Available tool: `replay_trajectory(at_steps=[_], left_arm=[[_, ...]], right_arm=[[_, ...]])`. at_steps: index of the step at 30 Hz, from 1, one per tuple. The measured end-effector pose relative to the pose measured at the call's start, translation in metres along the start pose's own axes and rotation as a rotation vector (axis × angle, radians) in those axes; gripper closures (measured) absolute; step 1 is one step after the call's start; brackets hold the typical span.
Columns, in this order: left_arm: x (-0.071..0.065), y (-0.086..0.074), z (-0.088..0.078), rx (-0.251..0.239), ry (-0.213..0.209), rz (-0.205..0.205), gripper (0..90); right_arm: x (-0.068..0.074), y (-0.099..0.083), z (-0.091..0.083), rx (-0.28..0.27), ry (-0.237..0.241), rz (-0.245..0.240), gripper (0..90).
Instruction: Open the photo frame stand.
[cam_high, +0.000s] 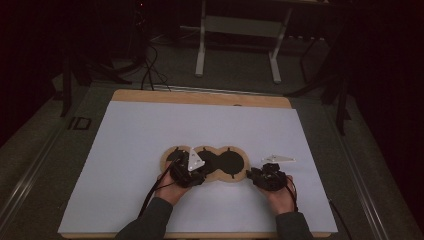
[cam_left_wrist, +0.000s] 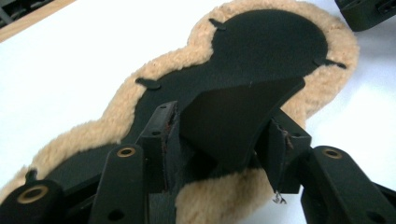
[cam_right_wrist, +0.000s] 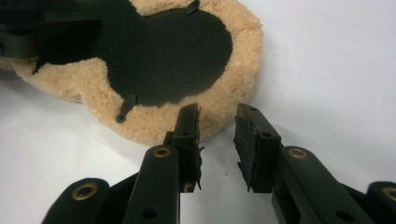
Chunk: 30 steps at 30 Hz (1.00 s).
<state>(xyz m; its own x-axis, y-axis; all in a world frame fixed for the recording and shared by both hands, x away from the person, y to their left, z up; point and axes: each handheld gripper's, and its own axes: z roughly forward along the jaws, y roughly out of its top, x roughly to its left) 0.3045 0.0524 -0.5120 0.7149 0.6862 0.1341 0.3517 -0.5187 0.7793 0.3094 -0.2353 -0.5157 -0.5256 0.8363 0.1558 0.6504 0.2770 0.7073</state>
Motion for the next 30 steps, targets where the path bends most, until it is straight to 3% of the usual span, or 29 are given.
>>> replay_trajectory(at_steps=[11,17,21,30], left_arm=[[-0.003,0.009,0.008,0.031,-0.002,0.098,55.5],[-0.007,0.016,0.011,0.048,0.03,0.144,60.2],[-0.007,0.02,0.01,0.049,0.045,0.151,67.5],[-0.005,0.024,0.009,0.061,0.053,0.168,70.9]], right_arm=[[0.0,0.0,-0.001,-0.006,0.005,0.001,69.8],[-0.001,0.0,-0.002,-0.009,0.006,0.002,69.7],[-0.002,0.001,-0.003,-0.012,0.01,0.006,69.1],[0.0,0.003,-0.005,-0.032,0.04,0.028,63.5]])
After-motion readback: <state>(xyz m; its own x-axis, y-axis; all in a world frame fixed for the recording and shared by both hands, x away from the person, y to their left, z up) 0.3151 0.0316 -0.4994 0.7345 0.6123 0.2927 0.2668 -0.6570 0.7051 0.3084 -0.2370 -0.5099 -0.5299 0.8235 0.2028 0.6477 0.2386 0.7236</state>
